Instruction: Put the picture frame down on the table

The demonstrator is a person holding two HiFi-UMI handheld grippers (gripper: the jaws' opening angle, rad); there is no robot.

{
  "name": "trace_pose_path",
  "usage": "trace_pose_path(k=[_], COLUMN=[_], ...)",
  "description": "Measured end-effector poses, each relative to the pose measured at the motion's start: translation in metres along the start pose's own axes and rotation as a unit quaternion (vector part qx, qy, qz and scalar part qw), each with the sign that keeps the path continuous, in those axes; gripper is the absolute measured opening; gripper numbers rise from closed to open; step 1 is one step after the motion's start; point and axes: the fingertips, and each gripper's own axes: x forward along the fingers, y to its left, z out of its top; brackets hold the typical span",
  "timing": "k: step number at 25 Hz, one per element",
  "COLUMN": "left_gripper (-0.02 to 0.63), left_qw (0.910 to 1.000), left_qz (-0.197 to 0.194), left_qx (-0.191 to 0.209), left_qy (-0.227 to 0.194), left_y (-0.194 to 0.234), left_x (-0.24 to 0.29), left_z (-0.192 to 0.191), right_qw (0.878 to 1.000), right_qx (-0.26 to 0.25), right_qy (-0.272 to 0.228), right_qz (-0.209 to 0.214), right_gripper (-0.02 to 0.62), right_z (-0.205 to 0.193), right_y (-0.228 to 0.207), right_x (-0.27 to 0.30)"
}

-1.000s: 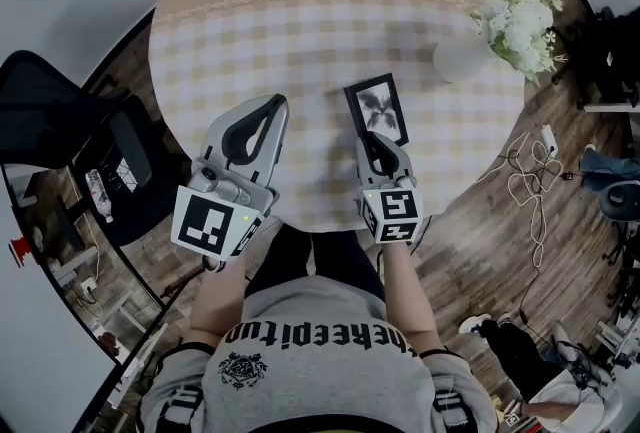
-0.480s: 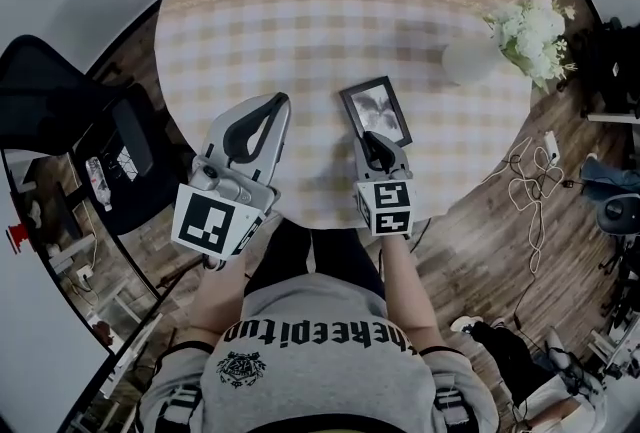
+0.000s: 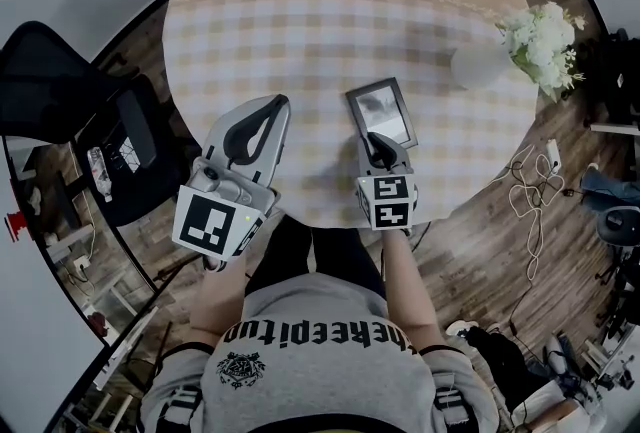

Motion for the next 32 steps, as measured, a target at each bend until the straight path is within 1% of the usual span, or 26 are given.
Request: trace_pose_path(k=[7,12,16,20,21,22,24,30,32], left_gripper=[0.015,0.015,0.015,0.015,0.015,0.015,0.015,0.015,0.015], left_qw=[1.0,1.0,0.9999,0.9999,0.9999,0.9998,0.9997,0.999,0.9984], left_qz=[0.008,0.009,0.006,0.003,0.001,-0.001,-0.009,-0.031,-0.043], left_qx=[0.001,0.004,0.01,0.014,0.015,0.016,0.019,0.026,0.028], left_qy=[0.001,0.0,-0.001,-0.004,-0.006,-0.008,-0.012,-0.018,-0.024], left_y=[0.003,0.002,0.0,-0.003,-0.004,-0.006,-0.009,-0.045,-0.045], left_x=[-0.008,-0.014,-0.019,-0.026,-0.028,-0.029,-0.032,-0.023,-0.029], left_z=[-0.001,0.002,0.005,0.009,0.011,0.012,0.016,0.029,0.032], right_qw=[1.0,1.0,1.0,0.999,0.999,0.998,0.997,0.992,0.99], right_qx=[-0.009,-0.004,0.018,0.025,0.025,0.025,0.028,0.044,0.044], right_qy=[0.021,0.017,-0.004,-0.037,-0.046,-0.055,-0.072,-0.111,-0.128], right_qz=[-0.005,-0.004,-0.003,-0.012,-0.016,-0.02,-0.024,-0.027,-0.033], right_gripper=[0.066,0.067,0.069,0.069,0.058,0.026,0.008,0.005,0.005], right_z=[-0.006,-0.006,-0.002,0.007,0.01,0.014,0.02,0.03,0.037], right_y=[0.001,0.001,0.001,-0.002,-0.003,-0.003,-0.003,-0.019,-0.011], right_x=[0.005,0.005,0.001,-0.011,-0.015,-0.019,-0.029,-0.07,-0.08])
